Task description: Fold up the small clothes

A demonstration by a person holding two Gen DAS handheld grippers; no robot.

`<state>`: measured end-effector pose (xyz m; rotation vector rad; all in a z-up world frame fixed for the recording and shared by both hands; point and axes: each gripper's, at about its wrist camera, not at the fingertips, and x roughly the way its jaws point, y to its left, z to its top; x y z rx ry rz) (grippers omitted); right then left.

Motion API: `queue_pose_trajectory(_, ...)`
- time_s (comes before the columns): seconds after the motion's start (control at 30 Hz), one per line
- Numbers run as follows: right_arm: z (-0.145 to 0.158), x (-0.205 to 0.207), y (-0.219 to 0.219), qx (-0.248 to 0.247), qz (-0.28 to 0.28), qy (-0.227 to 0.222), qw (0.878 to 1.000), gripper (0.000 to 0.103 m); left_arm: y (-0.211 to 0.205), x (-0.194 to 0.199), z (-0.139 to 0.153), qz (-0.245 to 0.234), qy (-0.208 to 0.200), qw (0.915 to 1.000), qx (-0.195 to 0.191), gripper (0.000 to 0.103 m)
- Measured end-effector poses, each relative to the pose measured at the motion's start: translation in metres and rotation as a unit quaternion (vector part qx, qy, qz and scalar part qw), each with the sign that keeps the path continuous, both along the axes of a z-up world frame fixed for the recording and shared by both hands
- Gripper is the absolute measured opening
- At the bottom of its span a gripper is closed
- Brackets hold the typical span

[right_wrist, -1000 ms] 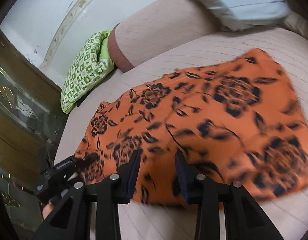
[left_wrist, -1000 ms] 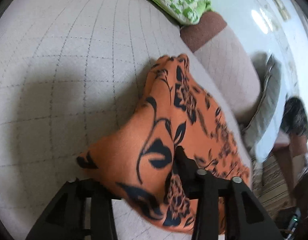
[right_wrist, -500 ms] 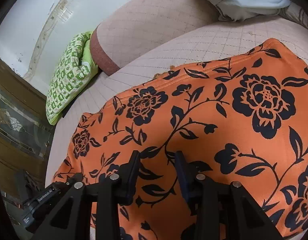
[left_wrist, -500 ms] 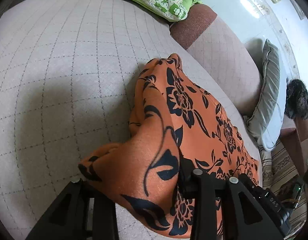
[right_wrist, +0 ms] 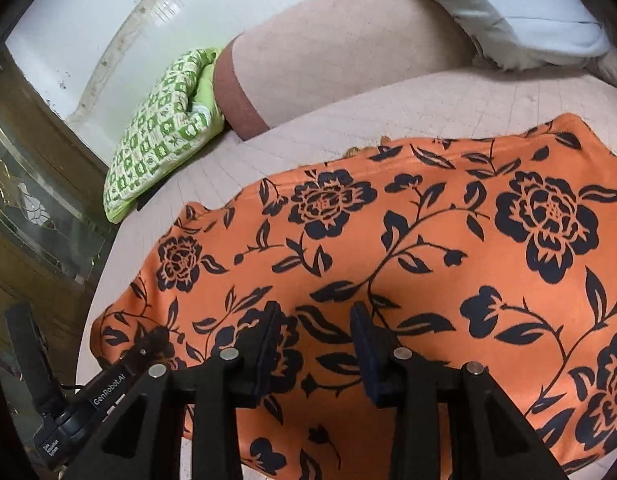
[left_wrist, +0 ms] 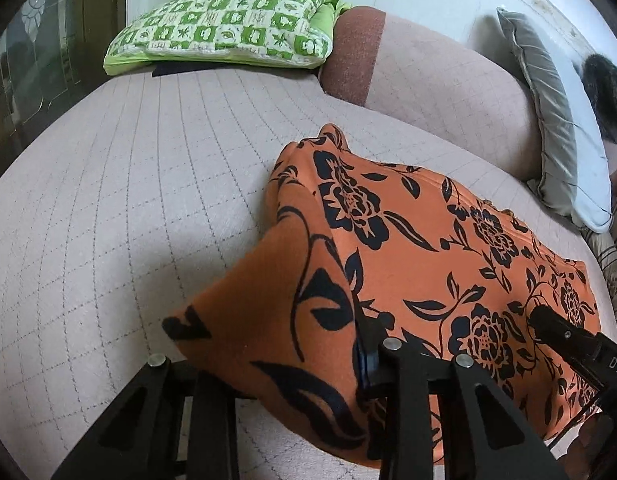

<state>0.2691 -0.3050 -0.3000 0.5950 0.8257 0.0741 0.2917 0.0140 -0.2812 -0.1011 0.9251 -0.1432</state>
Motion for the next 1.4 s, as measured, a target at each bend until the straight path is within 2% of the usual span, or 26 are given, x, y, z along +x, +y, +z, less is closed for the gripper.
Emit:
queue_pose_trajectory(0.1,-0.018,0.01,0.0,0.005,0.004,0.048,0.999,0.039,-0.001,0.0,0.0,-0.001,-0.001,1.0,0.004,0.034)
queue_pose_trajectory(0.63,-0.021,0.01,-0.002,0.013,0.007,0.048,0.999,0.04,-0.003,0.002,-0.004,0.004,0.009,0.9999,0.012,0.035)
queue_pose_trajectory(0.73,-0.021,0.01,-0.002,0.013,0.007,0.047,0.999,0.04,-0.002,0.007,-0.011,0.006,0.025,0.9996,0.008,0.04)
queue_pose_trajectory(0.8,-0.021,0.01,-0.002,0.013,0.008,0.047,0.999,0.04,0.002,0.011,-0.013,0.011,0.037,0.9992,-0.006,0.062)
queue_pose_trajectory(0.87,-0.021,0.01,-0.002,0.016,0.008,0.047,0.999,0.04,0.009,0.018,-0.017,0.014,0.054,0.9975,-0.043,0.064)
queue_pose_trajectory(0.93,-0.021,0.01,-0.004,0.022,0.008,0.047,0.999,0.04,0.019,0.021,-0.017,0.027,0.057,0.9944,-0.084,0.064)
queue_pose_trajectory(0.97,-0.021,0.009,-0.006,0.031,0.006,0.046,0.998,0.04,0.024,0.022,-0.017,0.034,0.056,0.9924,-0.104,0.061)
queue_pose_trajectory(1.0,-0.02,0.007,-0.01,0.048,-0.003,0.041,0.998,0.04,0.026,0.023,-0.016,0.038,0.055,0.9911,-0.115,0.047)
queue_pose_trajectory(1.03,-0.019,0.005,-0.013,0.065,-0.01,0.036,0.997,0.04,0.027,0.024,-0.016,0.042,0.053,0.9914,-0.112,0.041)
queue_pose_trajectory(1.1,-0.014,0.001,-0.021,0.084,-0.022,0.014,0.996,0.04,0.023,0.023,-0.016,0.038,0.047,0.9927,-0.105,0.036)
queue_pose_trajectory(1.23,-0.003,-0.002,-0.026,0.079,-0.03,-0.027,0.996,0.04,0.016,0.019,-0.011,0.034,0.03,0.995,-0.089,0.032)
queue_pose_trajectory(1.27,-0.006,0.001,-0.025,0.083,-0.025,-0.019,0.996,0.04,0.016,0.019,-0.01,0.035,0.029,0.9948,-0.091,0.032)
queue_pose_trajectory(1.33,-0.021,0.011,-0.021,0.086,-0.011,0.031,0.996,0.046,0.02,0.019,-0.008,0.035,0.029,0.9938,-0.101,0.031)
queue_pose_trajectory(1.37,-0.028,0.015,-0.017,0.08,-0.002,0.042,0.996,0.046,0.02,0.019,-0.006,0.033,0.028,0.9938,-0.102,0.031)
queue_pose_trajectory(1.4,-0.025,0.013,-0.016,0.073,-0.004,0.03,0.997,0.047,0.021,0.017,-0.003,0.03,0.024,0.994,-0.102,0.031)
